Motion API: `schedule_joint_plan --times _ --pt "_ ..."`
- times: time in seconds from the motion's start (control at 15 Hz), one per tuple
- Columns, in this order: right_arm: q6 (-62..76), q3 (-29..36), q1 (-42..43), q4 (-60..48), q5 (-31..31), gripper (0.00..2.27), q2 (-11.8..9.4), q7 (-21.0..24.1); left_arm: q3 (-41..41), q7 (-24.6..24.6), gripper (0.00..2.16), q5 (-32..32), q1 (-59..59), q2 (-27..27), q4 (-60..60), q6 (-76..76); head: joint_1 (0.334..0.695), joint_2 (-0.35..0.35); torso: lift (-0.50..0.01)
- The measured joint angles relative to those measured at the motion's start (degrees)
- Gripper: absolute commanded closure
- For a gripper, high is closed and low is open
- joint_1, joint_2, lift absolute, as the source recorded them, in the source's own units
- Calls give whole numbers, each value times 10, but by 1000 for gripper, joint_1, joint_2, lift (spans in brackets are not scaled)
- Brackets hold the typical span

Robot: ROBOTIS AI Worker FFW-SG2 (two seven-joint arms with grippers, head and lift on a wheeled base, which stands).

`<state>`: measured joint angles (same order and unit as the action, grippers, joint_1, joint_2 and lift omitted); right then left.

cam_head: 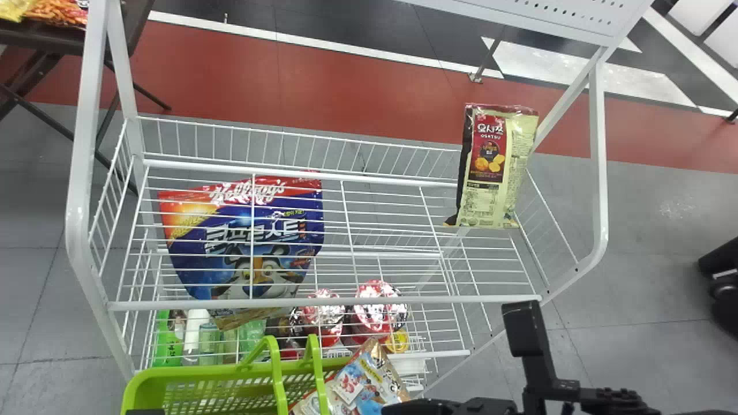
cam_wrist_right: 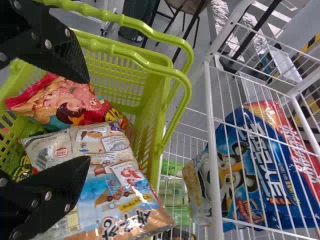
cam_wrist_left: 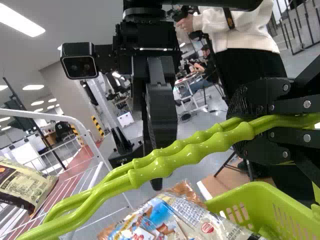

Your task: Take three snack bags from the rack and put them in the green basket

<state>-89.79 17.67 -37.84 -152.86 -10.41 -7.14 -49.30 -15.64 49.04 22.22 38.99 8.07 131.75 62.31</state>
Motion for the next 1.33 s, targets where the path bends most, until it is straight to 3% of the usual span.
schedule_joint_plan --times 0.13,0.27,0.33,0.53,0.87,1.33 --pt "28 27 -9 -14 -14 83 29 8 0 -1 2115 0 0 0 0 0 695 -350 -6" --pt "206 40 -39 -18 -23 87 64 52 0 -2 2115 0 -1 -1 -2 0 695 -350 -6" --pt "303 37 -56 -14 -31 83 68 81 0 -2 2115 0 -1 -1 -2 -1 695 -350 -6" --pt "581 -5 -101 10 -41 83 71 173 0 -4 2115 -1 -4 -2 -4 0 695 -350 -6" --pt "844 -109 -122 90 35 90 71 308 -3 -6 2115 -4 -11 3 -5 19 695 -350 -6" --pt "899 -128 -114 139 46 90 71 315 -4 -2 2115 -3 -13 5 -5 27 695 -350 -6"
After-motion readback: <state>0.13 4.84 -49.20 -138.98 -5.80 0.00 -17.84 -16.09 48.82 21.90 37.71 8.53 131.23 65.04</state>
